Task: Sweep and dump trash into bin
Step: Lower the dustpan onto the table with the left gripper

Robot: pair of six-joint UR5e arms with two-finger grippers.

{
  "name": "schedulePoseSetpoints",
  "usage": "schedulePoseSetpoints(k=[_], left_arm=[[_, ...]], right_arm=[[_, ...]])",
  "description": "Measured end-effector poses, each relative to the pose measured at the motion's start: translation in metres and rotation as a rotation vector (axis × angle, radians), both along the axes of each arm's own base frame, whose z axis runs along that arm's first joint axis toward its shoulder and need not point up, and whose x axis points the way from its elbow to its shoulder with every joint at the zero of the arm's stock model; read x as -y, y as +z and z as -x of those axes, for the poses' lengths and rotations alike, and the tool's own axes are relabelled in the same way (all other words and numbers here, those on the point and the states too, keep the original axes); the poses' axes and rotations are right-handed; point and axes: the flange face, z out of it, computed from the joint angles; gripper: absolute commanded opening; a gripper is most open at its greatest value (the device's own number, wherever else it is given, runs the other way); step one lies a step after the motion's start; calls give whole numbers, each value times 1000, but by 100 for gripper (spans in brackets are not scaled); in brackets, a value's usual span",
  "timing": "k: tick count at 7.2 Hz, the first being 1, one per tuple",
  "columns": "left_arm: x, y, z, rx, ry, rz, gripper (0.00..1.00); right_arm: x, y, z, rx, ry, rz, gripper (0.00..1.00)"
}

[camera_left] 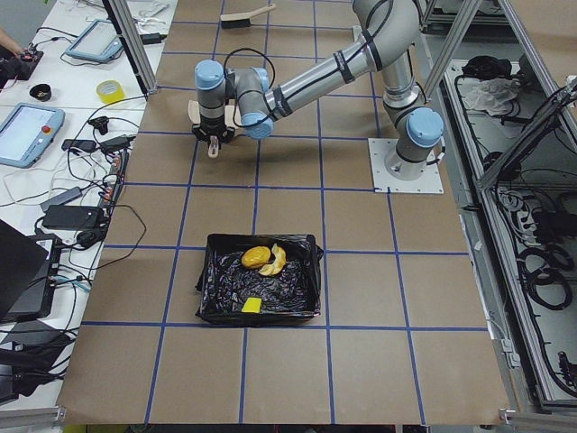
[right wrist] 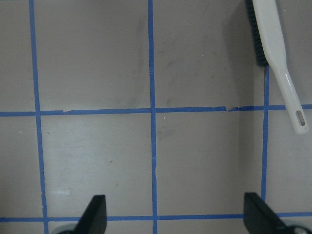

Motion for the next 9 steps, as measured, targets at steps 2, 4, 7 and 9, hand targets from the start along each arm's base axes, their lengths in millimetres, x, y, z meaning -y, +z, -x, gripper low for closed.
schedulePoseSetpoints(k=[2,4,7,9], left_arm=[[2,-16,-5,45,-125,-37,0],[9,-21,-1,81,-55,-91,0],[12,-25,21,89,-15,-131,0],[11,-27,23,89,-9,-134,63]], right_arm=[[0,0,0,0,0,3,100],[1,1,0,0,0,6,100],[1,1,0,-1,0,7,100],[1,1,0,-1,1,8,100]])
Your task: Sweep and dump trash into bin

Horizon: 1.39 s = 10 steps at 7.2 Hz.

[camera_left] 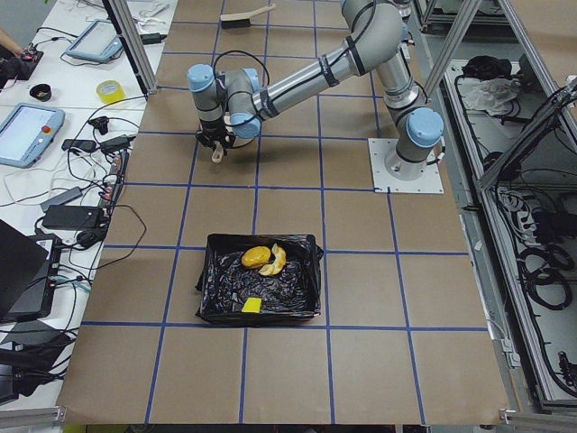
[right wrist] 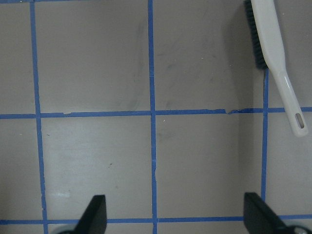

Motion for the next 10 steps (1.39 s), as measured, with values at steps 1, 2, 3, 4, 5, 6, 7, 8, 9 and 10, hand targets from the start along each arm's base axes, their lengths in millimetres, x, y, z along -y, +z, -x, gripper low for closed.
schedulePoseSetpoints(k=[1,2,3,4,5,6,7,8,9,10], left_arm=[[0,0,0,1,7,3,68],[0,3,0,2,17,9,69],[0,13,2,5,32,23,68],[-2,30,6,8,47,41,68],[-9,54,15,8,93,48,68],[-22,85,29,6,192,46,69],[-40,123,48,2,306,55,70],[-63,162,68,-4,433,76,77],[-89,200,88,-18,570,95,80],[-117,232,107,-39,709,112,86]], right_arm=[[0,0,0,0,0,1,100],[0,0,0,1,0,3,100],[0,0,0,1,0,3,100],[0,0,0,1,0,3,100],[0,0,0,0,0,3,100],[0,0,0,0,0,2,100],[0,0,0,0,0,2,100],[0,0,0,1,0,2,100],[0,0,0,1,0,3,100],[0,0,0,1,0,3,100]])
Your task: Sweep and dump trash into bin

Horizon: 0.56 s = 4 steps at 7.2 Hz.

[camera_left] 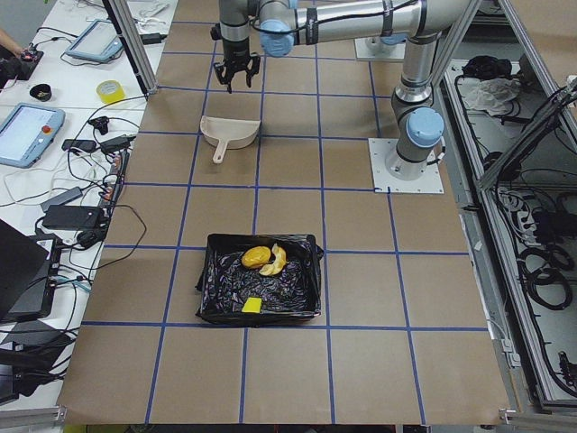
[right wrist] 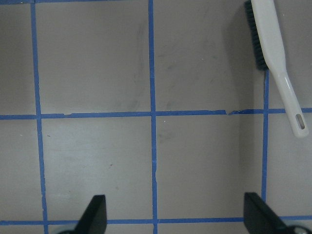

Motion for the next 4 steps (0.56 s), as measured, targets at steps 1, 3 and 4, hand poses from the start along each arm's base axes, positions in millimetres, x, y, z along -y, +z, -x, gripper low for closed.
schedulePoseSetpoints(k=[1,3,4], left_arm=[[-24,23,17,-20,139,16,90],[-56,41,38,-55,385,26,93],[-64,39,41,-62,443,22,93]], right_arm=[[0,0,0,0,0,0,100],[0,0,1,0,-2,-2,100],[0,0,1,-1,-2,-1,100]])
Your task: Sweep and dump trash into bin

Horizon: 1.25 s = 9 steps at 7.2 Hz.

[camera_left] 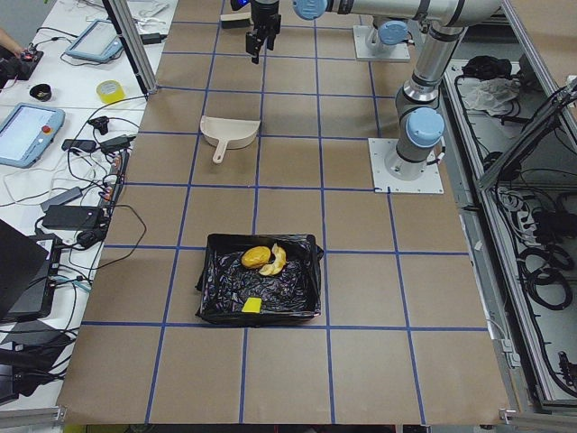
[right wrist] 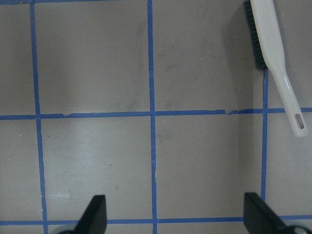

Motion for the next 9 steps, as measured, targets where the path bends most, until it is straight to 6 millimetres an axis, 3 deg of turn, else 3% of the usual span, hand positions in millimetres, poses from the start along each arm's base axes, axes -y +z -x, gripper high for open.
schedulePoseSetpoints(k=[9], left_arm=[[-7,1,-3,5,148,2,100]], right_arm=[[0,-1,0,1,0,-3,100]])
